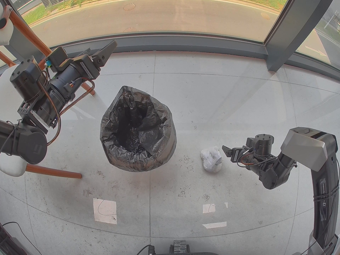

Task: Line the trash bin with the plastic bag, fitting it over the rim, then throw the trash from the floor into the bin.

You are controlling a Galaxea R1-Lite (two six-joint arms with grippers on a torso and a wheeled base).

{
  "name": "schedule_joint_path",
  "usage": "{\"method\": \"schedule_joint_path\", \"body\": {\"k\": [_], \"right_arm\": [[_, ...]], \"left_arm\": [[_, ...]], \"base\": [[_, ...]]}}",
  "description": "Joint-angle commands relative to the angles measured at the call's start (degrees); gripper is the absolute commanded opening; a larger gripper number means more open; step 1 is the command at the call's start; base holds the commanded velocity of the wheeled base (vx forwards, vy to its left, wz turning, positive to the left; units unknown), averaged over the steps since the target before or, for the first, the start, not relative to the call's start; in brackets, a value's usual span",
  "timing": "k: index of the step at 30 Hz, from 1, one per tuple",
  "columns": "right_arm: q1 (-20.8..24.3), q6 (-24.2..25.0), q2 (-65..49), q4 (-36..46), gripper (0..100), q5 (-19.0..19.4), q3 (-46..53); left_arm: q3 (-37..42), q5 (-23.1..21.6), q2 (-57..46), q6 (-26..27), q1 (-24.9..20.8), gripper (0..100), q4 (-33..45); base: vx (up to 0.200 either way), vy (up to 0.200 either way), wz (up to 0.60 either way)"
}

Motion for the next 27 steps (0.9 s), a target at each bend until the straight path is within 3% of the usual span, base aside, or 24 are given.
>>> {"method": "schedule_joint_path", "body": {"k": [1, 19, 27], "right_arm": [[0.1, -0.2, 3.1, 0.0, 100, 0.0, -1.1], [1.5, 0.6, 7.4, -2.0, 100, 1.3, -5.0], [1.7, 0.6, 6.6, -7.1, 100, 2.7, -4.5]], "left_arm": [[0.2, 0.0, 0.3, 0.0, -0.1, 100, 0.0], [0.0, 0.1, 2.6, 1.8, -0.6, 100, -0.4], [0.0, 0.1, 2.7, 1.9, -1.4, 100, -0.5]], "base": [[0.000, 0.000, 0.00], [0.000, 0.000, 0.00], [0.000, 0.000, 0.00]]}}
